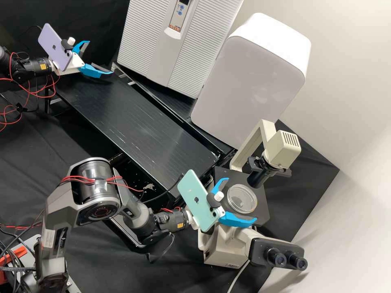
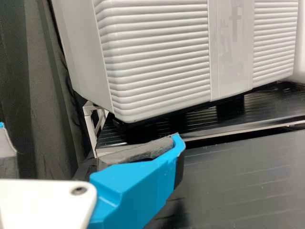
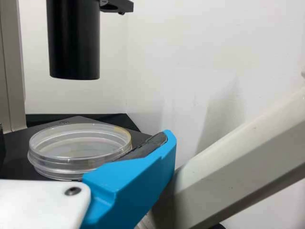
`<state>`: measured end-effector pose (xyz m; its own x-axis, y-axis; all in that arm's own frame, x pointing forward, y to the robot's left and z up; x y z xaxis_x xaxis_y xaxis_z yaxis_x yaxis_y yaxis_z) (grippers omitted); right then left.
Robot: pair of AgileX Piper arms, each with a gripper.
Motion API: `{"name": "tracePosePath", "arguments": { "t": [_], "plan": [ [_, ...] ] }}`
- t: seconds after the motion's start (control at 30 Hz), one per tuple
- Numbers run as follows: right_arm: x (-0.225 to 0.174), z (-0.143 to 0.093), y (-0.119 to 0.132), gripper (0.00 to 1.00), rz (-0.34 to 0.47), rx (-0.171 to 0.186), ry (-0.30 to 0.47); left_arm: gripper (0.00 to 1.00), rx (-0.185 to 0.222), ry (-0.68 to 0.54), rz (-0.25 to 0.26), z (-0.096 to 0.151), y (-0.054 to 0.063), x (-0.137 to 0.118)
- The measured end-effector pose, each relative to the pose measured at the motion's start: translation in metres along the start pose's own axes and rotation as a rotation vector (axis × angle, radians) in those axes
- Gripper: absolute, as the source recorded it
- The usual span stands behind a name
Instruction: Place the petri dish on the bench
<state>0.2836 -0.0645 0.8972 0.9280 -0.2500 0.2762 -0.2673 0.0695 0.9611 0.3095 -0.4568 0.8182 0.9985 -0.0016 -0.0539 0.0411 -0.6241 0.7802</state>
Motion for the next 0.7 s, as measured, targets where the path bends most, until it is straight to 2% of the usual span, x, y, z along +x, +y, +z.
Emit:
{"name": "tracePosePath", "arguments": {
  "t": [0.13, 0.67, 0.7],
  "plan": [
    [0.001, -0.001, -0.010, 1.00, -0.029, -0.022, -0.002, 1.00, 0.000, 0.000, 0.000, 0.000, 0.000, 0.000],
    [0.006, 0.002, -0.016, 1.00, -0.044, -0.013, -0.017, 1.00, 0.000, 0.000, 0.000, 0.000, 0.000, 0.000],
    [0.006, 0.002, -0.016, 0.00, -0.042, -0.010, -0.015, 1.00, 0.000, 0.000, 0.000, 0.000, 0.000, 0.000]
  ]
}}
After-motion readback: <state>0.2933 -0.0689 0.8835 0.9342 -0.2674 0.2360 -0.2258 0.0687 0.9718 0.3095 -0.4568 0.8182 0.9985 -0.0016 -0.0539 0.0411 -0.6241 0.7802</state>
